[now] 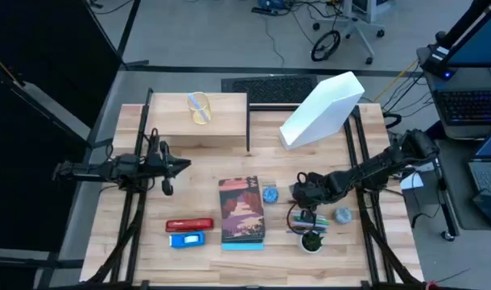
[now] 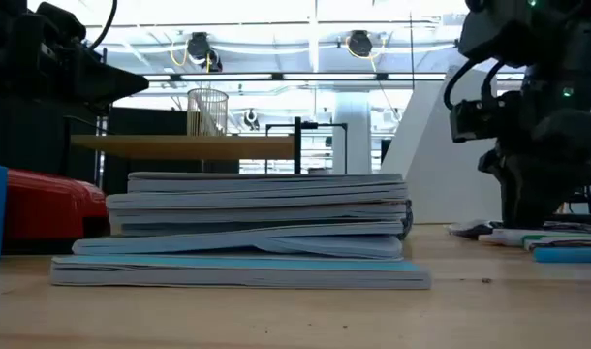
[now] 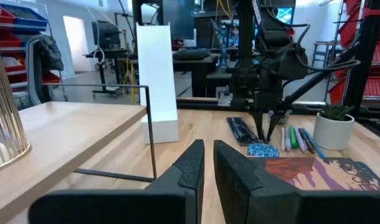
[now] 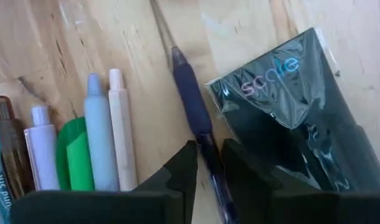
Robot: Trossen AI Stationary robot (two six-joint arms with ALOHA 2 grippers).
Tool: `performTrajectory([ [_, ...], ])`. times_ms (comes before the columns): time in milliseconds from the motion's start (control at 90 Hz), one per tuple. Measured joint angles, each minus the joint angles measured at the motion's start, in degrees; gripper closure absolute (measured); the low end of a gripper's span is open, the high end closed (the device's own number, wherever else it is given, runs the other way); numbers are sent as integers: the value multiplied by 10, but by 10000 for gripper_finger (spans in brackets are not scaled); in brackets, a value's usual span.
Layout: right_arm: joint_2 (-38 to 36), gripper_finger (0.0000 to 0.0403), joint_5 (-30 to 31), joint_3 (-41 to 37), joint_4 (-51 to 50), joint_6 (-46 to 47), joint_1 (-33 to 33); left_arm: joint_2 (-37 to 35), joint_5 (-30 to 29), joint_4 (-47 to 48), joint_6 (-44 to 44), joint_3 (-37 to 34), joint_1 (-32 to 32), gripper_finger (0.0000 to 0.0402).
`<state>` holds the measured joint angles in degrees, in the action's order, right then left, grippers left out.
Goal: Stock shelves
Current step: Put the purple pen into the gold pen holder on the shelf
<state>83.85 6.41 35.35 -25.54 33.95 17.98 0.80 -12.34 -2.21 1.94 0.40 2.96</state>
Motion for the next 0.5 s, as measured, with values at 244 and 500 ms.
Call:
performTrajectory([
  [244, 19, 392, -18, -5, 23, 26, -2, 0, 0, 0, 0, 0, 0, 379],
  [500, -9, 400, -31, 1, 25, 46, -20, 0, 0, 0, 0, 0, 0, 379],
])
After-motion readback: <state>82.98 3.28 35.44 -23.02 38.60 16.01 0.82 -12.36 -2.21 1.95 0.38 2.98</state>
